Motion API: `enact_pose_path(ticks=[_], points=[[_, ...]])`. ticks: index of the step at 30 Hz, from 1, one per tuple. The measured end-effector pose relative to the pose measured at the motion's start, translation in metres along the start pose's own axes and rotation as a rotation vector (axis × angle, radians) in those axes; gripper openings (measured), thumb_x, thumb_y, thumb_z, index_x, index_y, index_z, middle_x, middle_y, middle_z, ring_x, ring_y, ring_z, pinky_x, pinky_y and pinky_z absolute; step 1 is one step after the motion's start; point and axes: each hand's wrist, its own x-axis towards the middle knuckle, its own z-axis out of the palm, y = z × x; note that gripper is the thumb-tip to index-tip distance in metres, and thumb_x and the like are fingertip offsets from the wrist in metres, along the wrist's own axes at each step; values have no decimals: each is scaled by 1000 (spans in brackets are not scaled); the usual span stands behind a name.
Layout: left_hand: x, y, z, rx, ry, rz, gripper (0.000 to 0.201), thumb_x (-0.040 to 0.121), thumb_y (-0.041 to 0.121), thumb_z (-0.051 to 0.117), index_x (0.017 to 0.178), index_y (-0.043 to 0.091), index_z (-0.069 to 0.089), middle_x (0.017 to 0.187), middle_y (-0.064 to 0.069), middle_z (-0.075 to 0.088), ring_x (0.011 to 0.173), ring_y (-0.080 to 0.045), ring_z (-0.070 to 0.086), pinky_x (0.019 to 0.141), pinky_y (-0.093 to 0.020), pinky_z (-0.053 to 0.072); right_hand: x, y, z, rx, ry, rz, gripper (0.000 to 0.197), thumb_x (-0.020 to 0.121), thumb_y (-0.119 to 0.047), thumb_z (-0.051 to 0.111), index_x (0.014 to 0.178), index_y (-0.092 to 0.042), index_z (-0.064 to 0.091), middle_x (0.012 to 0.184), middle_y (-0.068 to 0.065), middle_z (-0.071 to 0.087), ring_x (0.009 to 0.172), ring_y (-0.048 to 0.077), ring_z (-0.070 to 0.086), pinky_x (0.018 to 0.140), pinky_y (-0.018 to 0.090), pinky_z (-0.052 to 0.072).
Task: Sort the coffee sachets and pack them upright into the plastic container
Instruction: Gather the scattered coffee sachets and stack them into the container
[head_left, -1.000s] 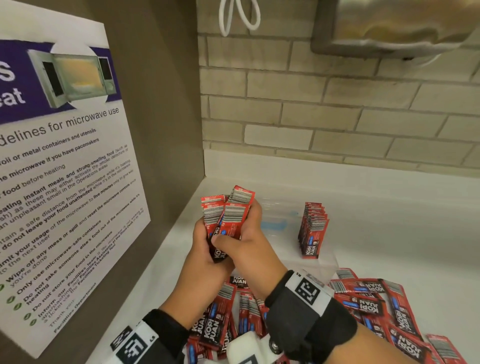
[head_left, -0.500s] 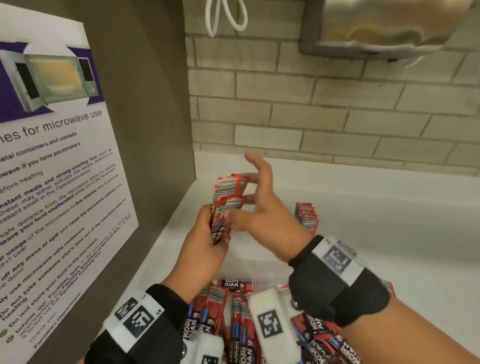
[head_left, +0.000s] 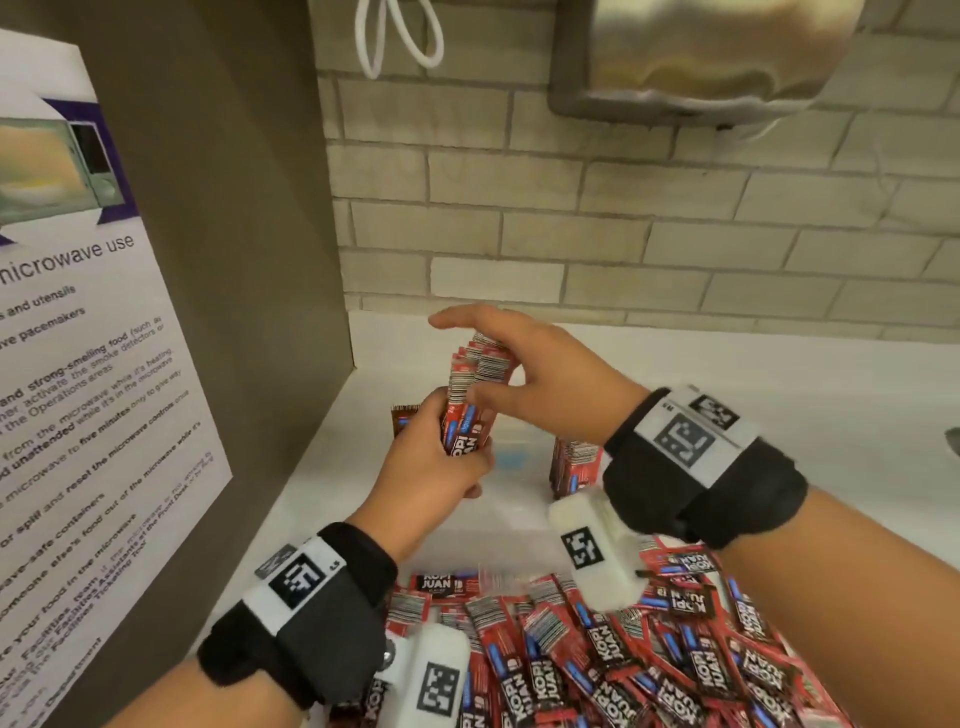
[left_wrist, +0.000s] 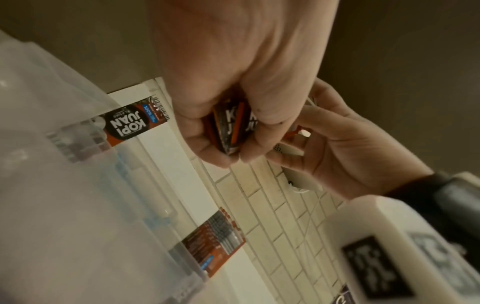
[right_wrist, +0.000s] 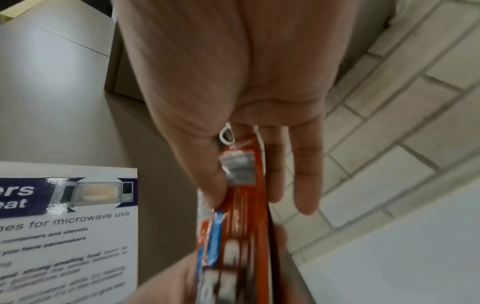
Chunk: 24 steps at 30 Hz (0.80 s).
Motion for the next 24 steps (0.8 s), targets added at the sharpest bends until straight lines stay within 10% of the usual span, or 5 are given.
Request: enact_pose_path(ticks=[6,24], points=[[21,-3,4,266,-91,96,47,85,3,64,125,21,47,95,6,59,84,-10,58,72,-22,44,-3,14,-24,-180,-301,-5,40,79,-15,71,117,-27,62,112,1,49,98,10,52,90,20,42],[25,-16,39,479,-642,-20,65,86,45,62,139,23,31,138,3,42,127,-8,42,104,-23,37,-72,85,0,-29,-196,124,20,83,-9,67,99,-21,73,104,1,58,91,11,59,76,8,44]])
